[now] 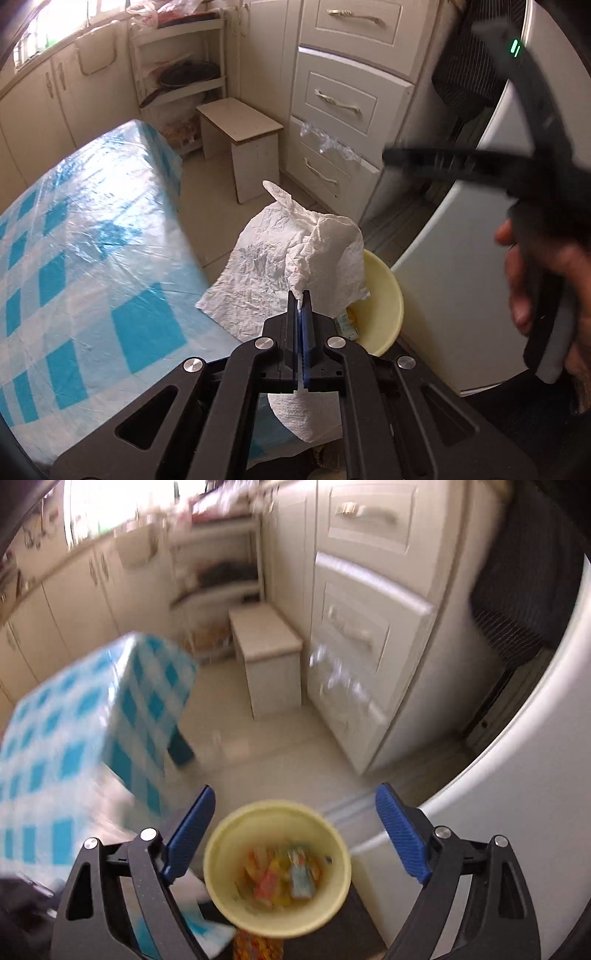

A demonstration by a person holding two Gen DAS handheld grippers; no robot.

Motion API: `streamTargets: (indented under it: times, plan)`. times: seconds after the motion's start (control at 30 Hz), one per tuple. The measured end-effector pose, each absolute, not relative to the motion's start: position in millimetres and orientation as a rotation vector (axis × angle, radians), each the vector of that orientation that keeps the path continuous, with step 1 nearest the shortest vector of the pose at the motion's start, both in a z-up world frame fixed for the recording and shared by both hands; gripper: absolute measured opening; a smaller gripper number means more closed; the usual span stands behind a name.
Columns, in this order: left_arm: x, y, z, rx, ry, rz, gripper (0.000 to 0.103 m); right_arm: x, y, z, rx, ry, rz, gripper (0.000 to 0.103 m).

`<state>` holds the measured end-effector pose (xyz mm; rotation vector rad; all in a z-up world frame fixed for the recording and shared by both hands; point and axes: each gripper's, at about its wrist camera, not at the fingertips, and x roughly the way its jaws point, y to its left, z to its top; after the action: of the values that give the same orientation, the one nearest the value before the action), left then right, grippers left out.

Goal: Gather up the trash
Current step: 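Open both grippers over the yellow bucket to drop towel and carton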

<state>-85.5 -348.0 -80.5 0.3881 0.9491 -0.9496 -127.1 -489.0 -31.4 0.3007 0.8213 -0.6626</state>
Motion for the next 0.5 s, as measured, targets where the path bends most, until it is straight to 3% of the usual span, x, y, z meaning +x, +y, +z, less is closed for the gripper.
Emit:
streamTargets:
  times: [0.2, 0.27, 0.37, 0.43, 0.5]
  plan:
    - [-99.8, -411.3, -142.5, 0.427, 1.060, -0.860, 0.005, -150.2, -475.3, 26.5, 0.265, 0.552, -0.653, 0.090]
    - [-99.9, -417.7, -152.1, 0.405, 1.112, -0.831, 0.017, -152.5, -476.9, 31.3, 0.263, 0.526, -0.647, 0.090]
    - [-102.2, -405.3, -143.4, 0.355, 1.089, -0.806, 0.055, -150.7, -478.8, 35.9, 0.283, 0.505, -0.619, 0.090]
    - [-98.8, -391.4, -132.1, 0.320, 1.061, -0.789, 0.062, -150.3, -476.0, 40.4, 0.271, 0.484, -0.608, 0.090]
    - [-94.8, -380.7, -121.6, 0.296, 1.071, -0.817, 0.062, -150.3, -469.2, 46.9, 0.267, 0.454, -0.599, 0.091]
